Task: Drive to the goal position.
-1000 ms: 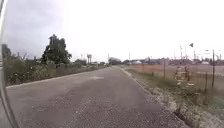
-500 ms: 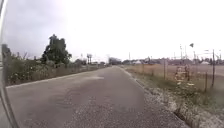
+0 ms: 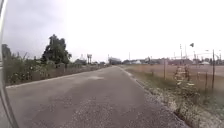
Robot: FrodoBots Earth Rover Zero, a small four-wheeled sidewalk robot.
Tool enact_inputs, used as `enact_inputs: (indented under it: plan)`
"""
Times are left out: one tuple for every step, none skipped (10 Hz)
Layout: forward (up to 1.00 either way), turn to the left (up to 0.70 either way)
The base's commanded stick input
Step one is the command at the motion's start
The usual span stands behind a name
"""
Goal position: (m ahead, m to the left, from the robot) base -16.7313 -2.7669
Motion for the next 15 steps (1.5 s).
enact_inputs:
  plan:
    - [0.07, 0.00]
    - [0.08, 0.00]
    - [0.08, 0.00]
    - [0.08, 0.00]
    - [0.08, 0.00]
    - [0.08, 0.00]
    - [0.08, 0.00]
    - [0.08, 0.00]
    - [0.08, 0.00]
    - [0.08, 0.00]
    - [0.08, 0.00]
    - [0.08, 0.00]
    - [0.08, 0.00]
    - [0.08, 0.00]
    - [0.08, 0.00]
